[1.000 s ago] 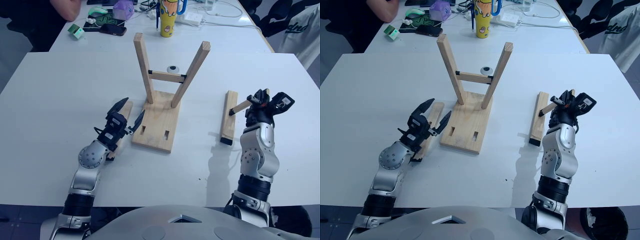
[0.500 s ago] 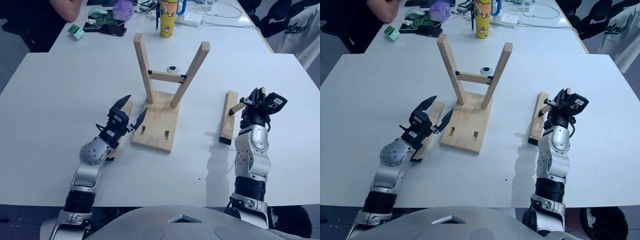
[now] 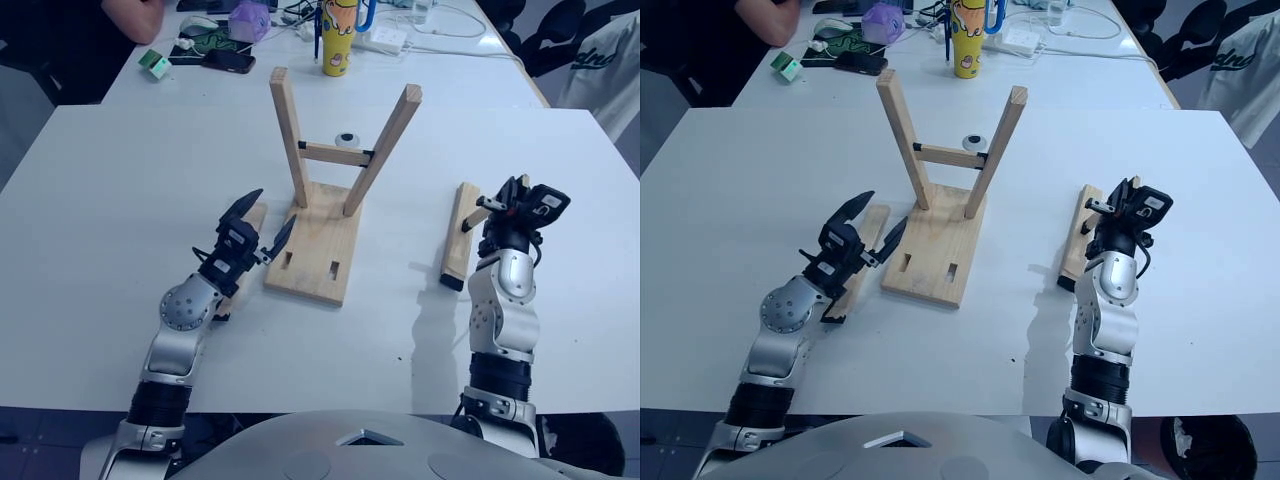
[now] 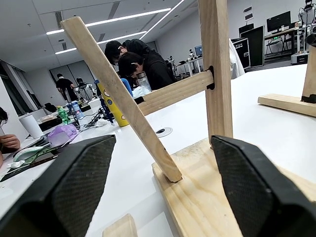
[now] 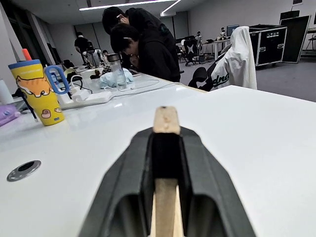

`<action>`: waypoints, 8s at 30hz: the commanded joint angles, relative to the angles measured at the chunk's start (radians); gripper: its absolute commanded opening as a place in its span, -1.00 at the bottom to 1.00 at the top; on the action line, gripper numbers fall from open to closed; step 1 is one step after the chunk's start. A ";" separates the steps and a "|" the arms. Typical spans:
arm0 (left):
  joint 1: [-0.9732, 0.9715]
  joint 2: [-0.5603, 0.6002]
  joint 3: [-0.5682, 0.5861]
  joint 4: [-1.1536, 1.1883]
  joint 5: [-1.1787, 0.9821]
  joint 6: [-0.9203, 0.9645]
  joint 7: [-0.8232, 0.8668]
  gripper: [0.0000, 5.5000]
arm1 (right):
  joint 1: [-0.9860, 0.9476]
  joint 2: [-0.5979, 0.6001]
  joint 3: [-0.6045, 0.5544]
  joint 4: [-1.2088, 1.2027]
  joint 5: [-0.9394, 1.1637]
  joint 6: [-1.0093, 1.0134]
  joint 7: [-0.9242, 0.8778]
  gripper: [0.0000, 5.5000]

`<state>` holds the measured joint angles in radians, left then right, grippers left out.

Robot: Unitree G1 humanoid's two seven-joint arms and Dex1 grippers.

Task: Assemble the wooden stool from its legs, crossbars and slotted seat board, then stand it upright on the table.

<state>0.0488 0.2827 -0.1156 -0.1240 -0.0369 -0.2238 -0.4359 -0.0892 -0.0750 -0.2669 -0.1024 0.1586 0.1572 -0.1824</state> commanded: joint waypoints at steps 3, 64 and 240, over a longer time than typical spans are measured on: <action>-0.002 -0.013 -0.006 -0.082 -0.014 0.064 0.012 0.30 | 0.134 0.034 0.017 0.102 -0.037 0.082 -0.009 -0.84; -0.270 -0.288 -0.154 0.040 0.066 0.109 0.202 0.30 | 0.098 -0.056 0.131 0.202 0.019 -0.192 0.324 -0.56; 0.020 -0.229 0.068 -0.251 -0.576 0.644 0.022 0.43 | 0.287 -0.749 -0.045 0.023 0.520 0.720 1.286 -0.25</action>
<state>0.0424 0.0546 -0.0909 -0.3389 -0.4991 0.3497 -0.3940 0.2236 -0.7565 -0.2776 -0.0913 0.5707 0.7916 0.9866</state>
